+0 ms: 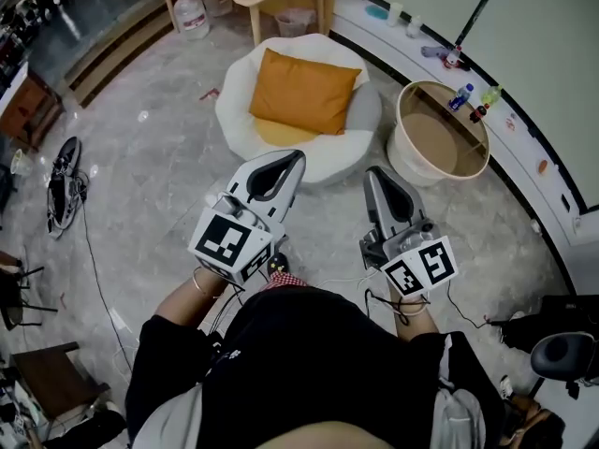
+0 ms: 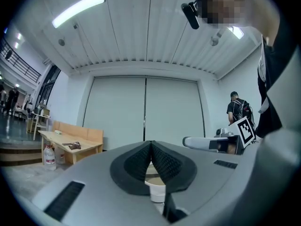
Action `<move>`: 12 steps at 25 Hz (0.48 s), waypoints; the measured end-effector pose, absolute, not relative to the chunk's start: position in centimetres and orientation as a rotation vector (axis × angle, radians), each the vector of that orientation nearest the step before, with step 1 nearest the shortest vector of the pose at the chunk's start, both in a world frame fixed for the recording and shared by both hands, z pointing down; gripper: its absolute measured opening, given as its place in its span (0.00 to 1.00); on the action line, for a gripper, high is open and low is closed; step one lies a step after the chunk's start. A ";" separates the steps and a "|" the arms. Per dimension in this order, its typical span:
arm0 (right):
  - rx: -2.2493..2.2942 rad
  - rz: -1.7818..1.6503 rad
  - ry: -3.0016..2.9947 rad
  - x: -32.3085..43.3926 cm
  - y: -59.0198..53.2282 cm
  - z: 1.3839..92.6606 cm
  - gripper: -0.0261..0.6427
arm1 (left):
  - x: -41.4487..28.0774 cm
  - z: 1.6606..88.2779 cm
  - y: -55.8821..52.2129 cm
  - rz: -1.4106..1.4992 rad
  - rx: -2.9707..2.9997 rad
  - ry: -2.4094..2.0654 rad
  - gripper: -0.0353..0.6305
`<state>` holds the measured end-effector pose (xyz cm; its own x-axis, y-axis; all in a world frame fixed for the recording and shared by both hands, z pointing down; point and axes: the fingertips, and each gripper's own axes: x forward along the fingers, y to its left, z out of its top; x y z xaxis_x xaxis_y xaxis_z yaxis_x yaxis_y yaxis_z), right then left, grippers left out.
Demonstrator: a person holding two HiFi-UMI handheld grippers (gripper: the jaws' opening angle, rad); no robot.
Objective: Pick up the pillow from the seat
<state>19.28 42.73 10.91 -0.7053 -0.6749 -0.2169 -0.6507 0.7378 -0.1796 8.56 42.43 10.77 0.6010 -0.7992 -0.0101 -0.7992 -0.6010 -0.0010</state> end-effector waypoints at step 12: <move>-1.138 -0.127 2.647 14.5 37.9 11.1 0.07 | 3.6 11.5 36.8 0.034 -2.868 1.323 0.07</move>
